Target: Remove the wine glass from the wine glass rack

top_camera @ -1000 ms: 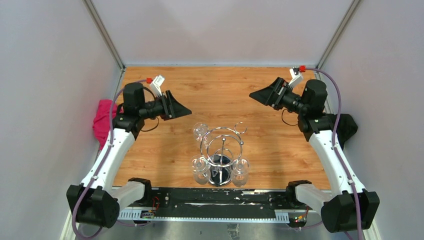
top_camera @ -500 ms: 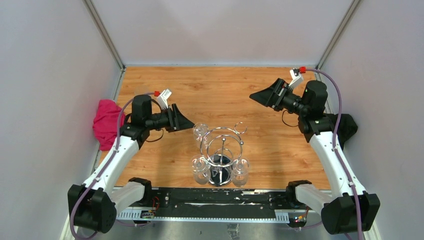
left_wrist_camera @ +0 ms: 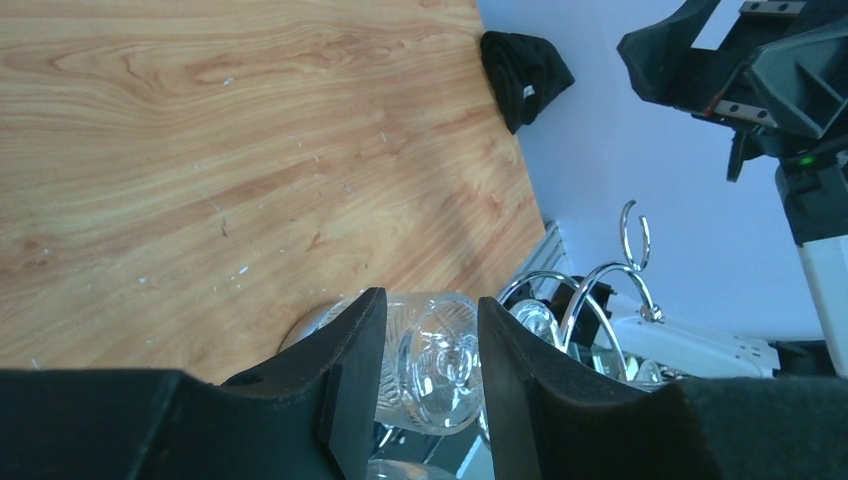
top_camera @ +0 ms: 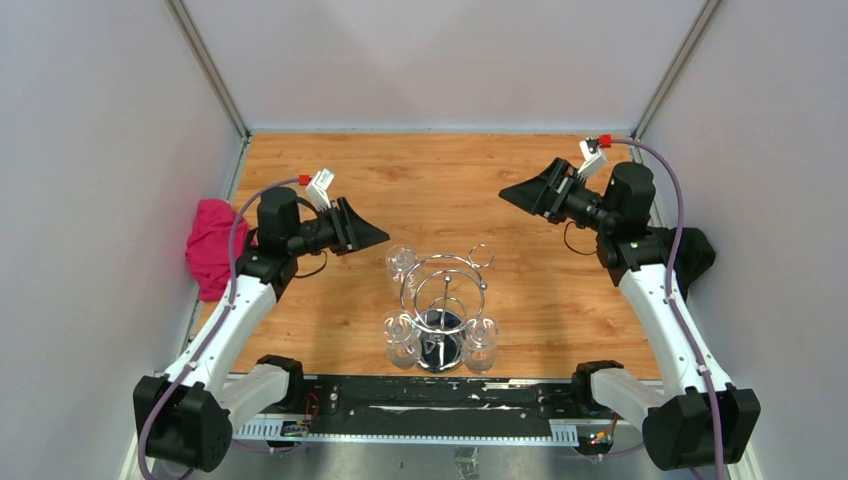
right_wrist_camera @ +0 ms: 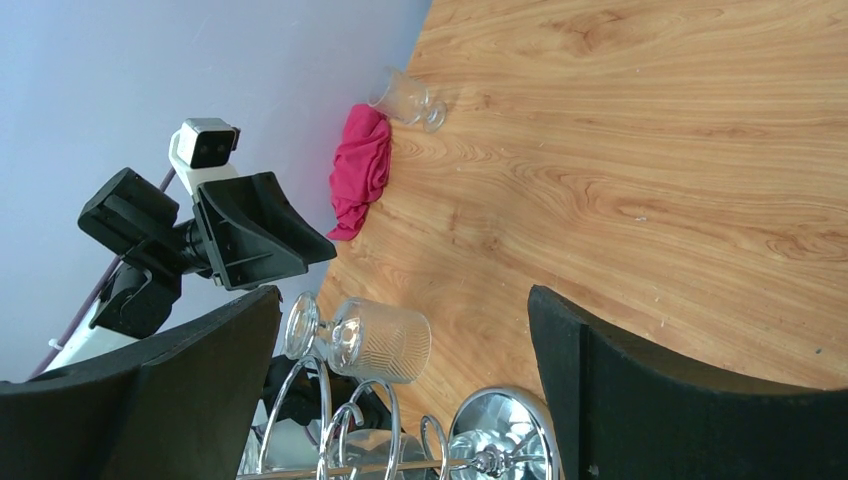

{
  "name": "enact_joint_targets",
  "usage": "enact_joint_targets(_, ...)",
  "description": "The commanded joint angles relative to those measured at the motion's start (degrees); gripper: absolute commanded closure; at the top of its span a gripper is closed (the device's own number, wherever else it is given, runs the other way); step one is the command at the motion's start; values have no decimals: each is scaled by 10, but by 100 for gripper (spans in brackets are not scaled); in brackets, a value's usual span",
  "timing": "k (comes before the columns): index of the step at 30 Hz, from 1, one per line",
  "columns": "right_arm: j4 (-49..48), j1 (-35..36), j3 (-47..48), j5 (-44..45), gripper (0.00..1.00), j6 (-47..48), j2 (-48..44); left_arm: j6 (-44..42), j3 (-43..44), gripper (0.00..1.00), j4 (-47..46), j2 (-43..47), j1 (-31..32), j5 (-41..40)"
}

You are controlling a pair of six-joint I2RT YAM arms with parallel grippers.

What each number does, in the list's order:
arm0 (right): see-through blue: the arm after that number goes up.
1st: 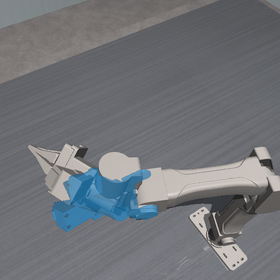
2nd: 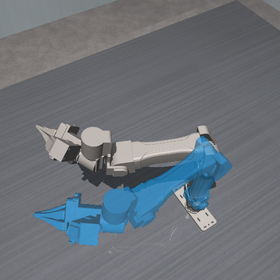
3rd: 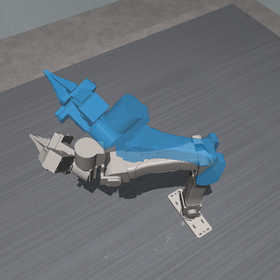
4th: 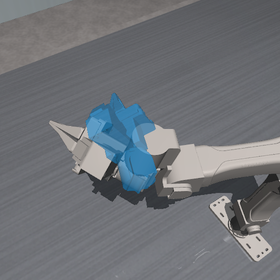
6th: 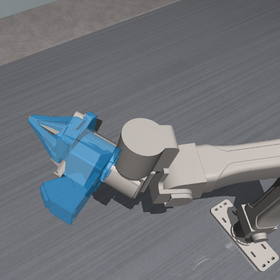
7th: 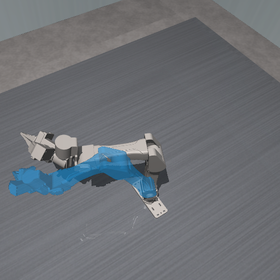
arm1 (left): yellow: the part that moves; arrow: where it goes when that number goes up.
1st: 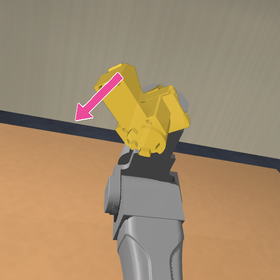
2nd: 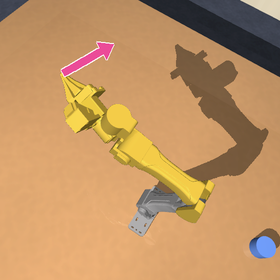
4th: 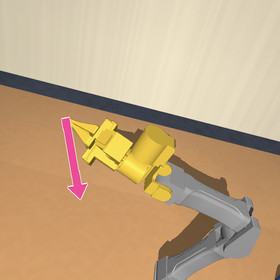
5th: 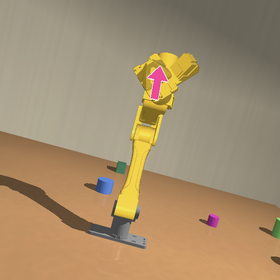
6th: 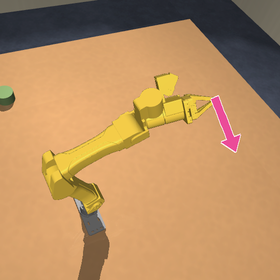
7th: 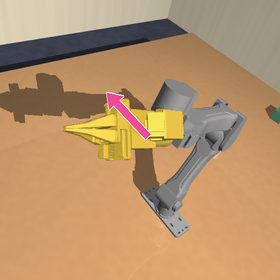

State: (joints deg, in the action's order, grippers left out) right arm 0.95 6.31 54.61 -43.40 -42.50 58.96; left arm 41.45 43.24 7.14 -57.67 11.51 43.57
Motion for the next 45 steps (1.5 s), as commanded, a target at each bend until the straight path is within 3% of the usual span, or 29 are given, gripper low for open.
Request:
enact_joint_targets(1, -1, -6, -11, -3, 1, -5, -9, 14, 11, 56, -28, 12, 5, 18)
enact_joint_targets(21, -26, -7, -14, -10, 1, -21, -1, -2, -17, 56, 5, 50, 33, 34)
enact_joint_targets(36, -51, -7, -24, -20, 1, -38, 9, 36, -42, 56, -67, 47, 75, 45)
enact_joint_targets(40, -51, -6, -26, -20, 1, -38, 8, 35, -41, 60, -69, 49, 78, 45)
enact_joint_targets(45, -51, -6, -28, -19, 1, -38, 8, 33, -45, 74, -69, 46, 83, 45)
